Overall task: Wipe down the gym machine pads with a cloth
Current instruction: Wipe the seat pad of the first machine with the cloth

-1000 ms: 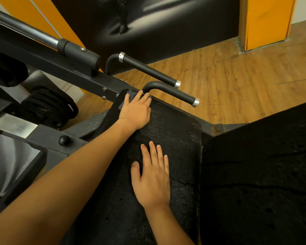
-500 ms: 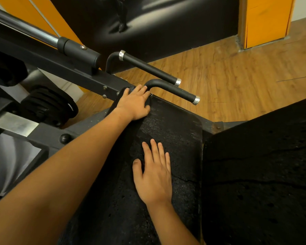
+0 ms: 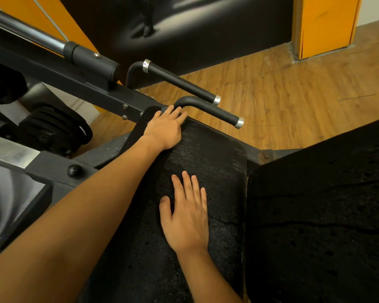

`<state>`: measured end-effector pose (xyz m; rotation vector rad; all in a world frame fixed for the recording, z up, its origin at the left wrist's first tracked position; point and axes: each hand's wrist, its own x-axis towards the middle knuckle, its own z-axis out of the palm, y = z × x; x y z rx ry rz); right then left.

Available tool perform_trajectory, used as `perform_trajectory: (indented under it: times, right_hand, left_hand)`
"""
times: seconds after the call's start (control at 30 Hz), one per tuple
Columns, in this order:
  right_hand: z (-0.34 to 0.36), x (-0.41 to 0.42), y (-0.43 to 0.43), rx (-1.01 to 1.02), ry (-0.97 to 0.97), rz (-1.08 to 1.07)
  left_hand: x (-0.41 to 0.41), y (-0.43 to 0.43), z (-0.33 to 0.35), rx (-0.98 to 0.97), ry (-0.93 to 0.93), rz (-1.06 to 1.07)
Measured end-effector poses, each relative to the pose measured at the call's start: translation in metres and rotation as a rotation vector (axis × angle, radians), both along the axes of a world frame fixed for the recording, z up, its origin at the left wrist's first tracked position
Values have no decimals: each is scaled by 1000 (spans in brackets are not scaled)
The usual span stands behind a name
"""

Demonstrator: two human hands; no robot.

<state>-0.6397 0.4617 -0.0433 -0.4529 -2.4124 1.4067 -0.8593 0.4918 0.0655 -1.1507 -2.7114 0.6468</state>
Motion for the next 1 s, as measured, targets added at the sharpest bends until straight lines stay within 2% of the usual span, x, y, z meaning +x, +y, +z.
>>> perform_trajectory:
  times: [0.5,0.73,1.0]
  right_hand:
    - [0,-1,-1,-10,19,-15]
    - [-1,-1,0,-9,15,-6]
    - [0,0,0,-7,23,-18]
  left_hand:
    - [13,-13,-3,-30,51,10]
    - [7,1,-5,-1,36,36]
    - [28,-27,0,-8,-4,-30]
